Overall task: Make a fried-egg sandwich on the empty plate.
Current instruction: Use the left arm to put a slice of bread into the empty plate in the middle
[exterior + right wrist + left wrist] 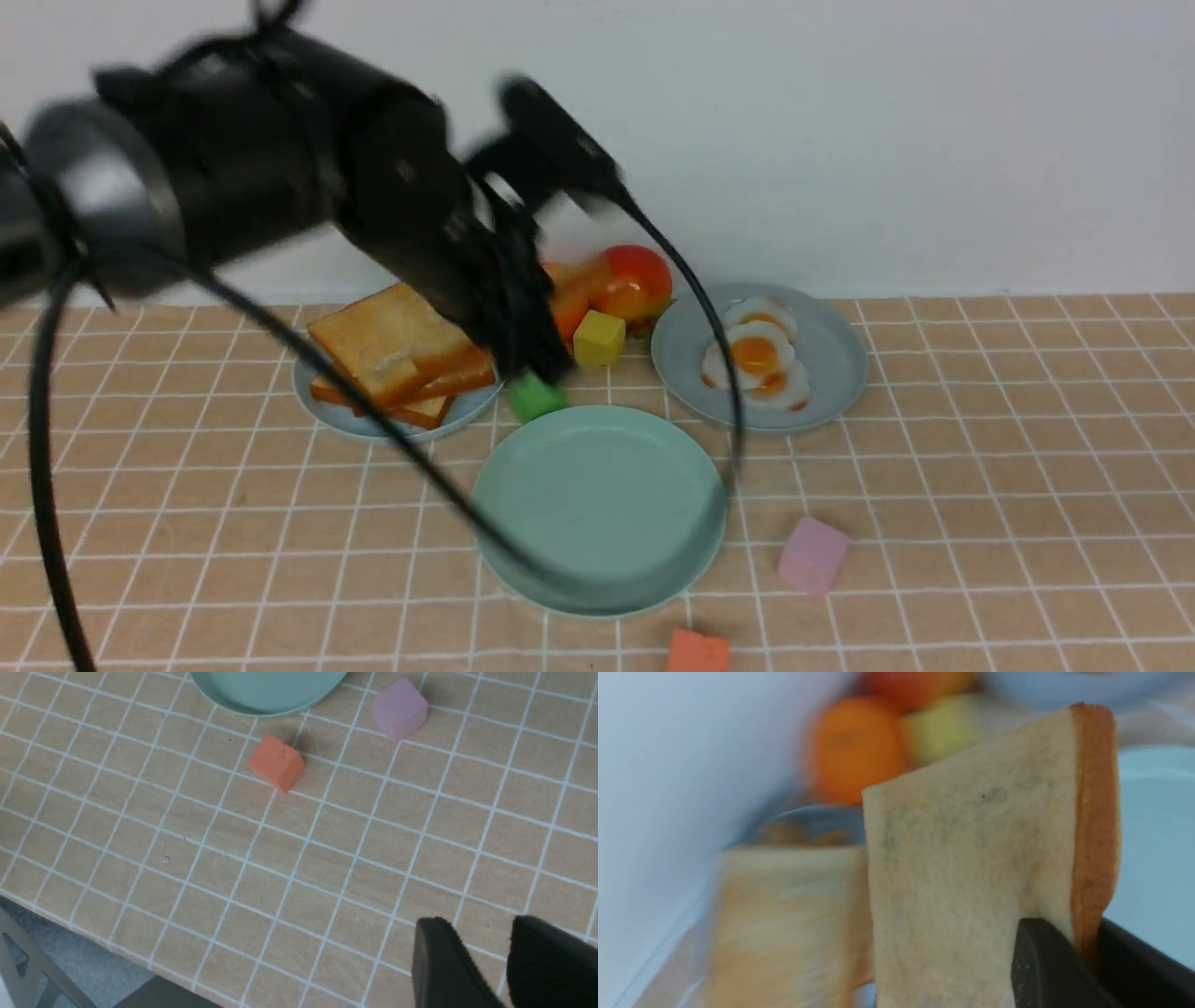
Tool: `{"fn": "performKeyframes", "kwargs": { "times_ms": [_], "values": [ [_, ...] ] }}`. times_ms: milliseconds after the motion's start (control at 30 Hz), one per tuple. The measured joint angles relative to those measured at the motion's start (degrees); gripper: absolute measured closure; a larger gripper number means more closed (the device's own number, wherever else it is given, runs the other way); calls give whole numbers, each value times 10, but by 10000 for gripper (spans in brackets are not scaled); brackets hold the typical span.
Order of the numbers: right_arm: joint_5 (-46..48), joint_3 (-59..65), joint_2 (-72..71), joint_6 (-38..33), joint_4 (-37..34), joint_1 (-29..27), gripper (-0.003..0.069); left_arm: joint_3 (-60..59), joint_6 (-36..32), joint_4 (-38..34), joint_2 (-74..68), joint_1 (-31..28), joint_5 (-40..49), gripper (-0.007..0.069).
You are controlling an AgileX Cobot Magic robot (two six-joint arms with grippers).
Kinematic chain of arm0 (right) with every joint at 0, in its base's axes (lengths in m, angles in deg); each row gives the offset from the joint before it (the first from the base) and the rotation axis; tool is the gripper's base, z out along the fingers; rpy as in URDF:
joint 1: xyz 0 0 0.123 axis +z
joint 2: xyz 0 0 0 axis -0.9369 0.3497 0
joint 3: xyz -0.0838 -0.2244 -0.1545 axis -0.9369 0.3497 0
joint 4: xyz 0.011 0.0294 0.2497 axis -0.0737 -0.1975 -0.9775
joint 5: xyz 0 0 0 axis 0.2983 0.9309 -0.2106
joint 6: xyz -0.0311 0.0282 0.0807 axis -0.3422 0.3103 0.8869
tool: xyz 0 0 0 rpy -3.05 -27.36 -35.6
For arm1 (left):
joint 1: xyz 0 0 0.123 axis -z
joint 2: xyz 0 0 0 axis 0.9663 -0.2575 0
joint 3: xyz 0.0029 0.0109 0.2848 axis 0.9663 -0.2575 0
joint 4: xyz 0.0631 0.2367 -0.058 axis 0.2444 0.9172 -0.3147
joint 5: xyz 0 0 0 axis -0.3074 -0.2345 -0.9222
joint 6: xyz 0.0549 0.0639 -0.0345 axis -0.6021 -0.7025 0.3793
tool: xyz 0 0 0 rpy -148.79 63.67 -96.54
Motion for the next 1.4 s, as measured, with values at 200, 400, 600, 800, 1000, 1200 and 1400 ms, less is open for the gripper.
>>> {"fn": "performKeyframes", "kwargs": {
  "times_ms": [200, 400, 600, 800, 1000, 1200, 1400],
  "values": [
    [8, 0, 0, 0, 0, 0, 424, -85, -15, 46, -23, 78, -45, 546],
    [21, 0, 0, 0, -5, 0, 424, -90, -13, 77, -65, 79, -82, 546],
    [21, 0, 0, 0, -19, 0, 424, -90, -13, 82, -84, 79, -116, 546],
    [21, 0, 0, 0, -24, 0, 421, -90, -9, 82, -86, 79, -124, 543],
    [22, 0, 0, 1, -24, 0, 421, -90, -9, 78, -86, 79, -123, 341],
    [23, 0, 0, 1, -24, 0, 421, -90, -9, 57, -83, 79, -96, 121],
    [23, 0, 0, 1, -24, 0, 419, -90, -9, -25, -38, 79, -46, 40]
  ]
}}
